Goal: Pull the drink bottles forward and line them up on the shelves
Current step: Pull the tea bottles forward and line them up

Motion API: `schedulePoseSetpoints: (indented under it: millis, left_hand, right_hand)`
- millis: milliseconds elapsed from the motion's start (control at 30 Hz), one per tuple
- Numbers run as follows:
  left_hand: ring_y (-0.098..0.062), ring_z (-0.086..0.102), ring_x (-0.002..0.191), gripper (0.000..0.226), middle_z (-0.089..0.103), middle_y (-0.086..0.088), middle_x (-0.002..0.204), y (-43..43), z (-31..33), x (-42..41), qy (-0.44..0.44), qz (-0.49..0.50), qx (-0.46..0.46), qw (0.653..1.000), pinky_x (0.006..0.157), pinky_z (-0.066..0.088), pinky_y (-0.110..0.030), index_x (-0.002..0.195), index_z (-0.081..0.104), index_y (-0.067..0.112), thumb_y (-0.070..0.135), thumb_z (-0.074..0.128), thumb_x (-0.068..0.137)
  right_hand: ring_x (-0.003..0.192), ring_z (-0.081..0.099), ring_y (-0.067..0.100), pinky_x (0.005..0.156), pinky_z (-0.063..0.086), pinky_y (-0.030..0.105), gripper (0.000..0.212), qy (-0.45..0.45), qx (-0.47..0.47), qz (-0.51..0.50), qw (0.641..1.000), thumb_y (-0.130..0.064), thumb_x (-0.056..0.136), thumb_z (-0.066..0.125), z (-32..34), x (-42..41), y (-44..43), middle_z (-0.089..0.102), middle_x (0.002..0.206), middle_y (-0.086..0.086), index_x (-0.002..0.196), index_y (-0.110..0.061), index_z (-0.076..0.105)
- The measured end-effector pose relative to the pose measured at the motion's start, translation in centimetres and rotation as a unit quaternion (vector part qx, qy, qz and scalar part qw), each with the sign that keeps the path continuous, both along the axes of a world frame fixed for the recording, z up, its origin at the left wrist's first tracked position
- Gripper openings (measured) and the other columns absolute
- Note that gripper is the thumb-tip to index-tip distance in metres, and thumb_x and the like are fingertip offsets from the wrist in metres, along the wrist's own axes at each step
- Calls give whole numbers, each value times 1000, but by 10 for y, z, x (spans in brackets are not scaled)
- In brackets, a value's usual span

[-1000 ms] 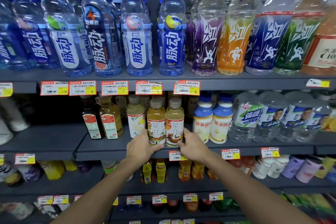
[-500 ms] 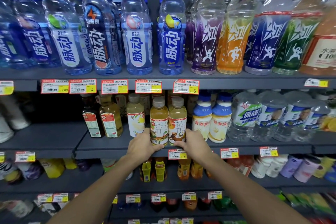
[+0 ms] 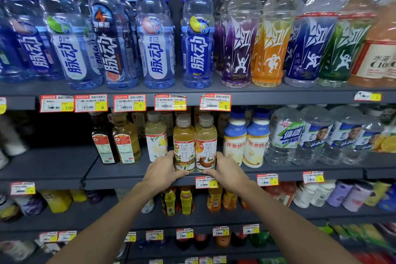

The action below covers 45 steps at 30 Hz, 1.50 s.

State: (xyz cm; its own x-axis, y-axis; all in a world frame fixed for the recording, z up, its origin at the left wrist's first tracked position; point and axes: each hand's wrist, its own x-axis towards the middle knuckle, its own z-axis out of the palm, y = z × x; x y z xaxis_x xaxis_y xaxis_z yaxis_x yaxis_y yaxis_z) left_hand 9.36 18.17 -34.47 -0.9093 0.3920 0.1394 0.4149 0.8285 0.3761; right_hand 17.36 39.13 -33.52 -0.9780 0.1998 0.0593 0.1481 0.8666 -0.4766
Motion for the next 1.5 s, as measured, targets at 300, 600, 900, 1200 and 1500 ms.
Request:
schedulePoseSetpoints:
  millis: [300, 600, 900, 1200, 1500]
  left_hand:
    - [-21, 61, 110, 66, 64, 1, 126, 0, -1, -4, -3, -10, -7, 1000, 87, 52, -39, 125, 46, 24, 66, 69, 79]
    - [-16, 61, 101, 70, 65, 0, 120, -4, -1, -10, -16, -48, 12, 999, 75, 50, -30, 125, 44, 23, 66, 70, 77]
    - [-16, 61, 108, 72, 64, -1, 125, -5, -6, -14, -8, -68, 17, 998, 84, 52, -31, 131, 44, 19, 67, 66, 81]
    - [-14, 61, 94, 66, 66, 1, 109, -2, -6, -15, 7, -61, -3, 998, 72, 49, -29, 124, 44, 21, 69, 61, 82]
    - [-15, 60, 87, 68, 64, 1, 99, 0, -5, -15, 3, -51, -16, 999, 68, 48, -30, 126, 42, 21, 70, 61, 82]
  right_hand:
    - [117, 62, 24, 90, 52, 34, 54, 15, -15, 1, 1000, -45, 91, 71, -6, 5, 7, 65, 128, 6, 129, -15, 50]
    - [108, 64, 26, 81, 52, 34, 61, -5, 49, 13, 999, -58, 89, 67, 1, 1, 11, 68, 119, 9, 125, -11, 54]
    - [108, 63, 29, 83, 50, 36, 63, -35, 88, 29, 995, -62, 91, 59, 1, -4, 14, 67, 117, 14, 121, -7, 58]
    - [107, 63, 29, 81, 48, 34, 63, -31, 99, 33, 994, -62, 92, 58, 0, -6, 15, 68, 116, 15, 120, -6, 57]
    - [104, 64, 27, 73, 44, 31, 61, -8, 127, 31, 991, -64, 93, 54, -5, -9, 16, 68, 112, 12, 118, -9, 56]
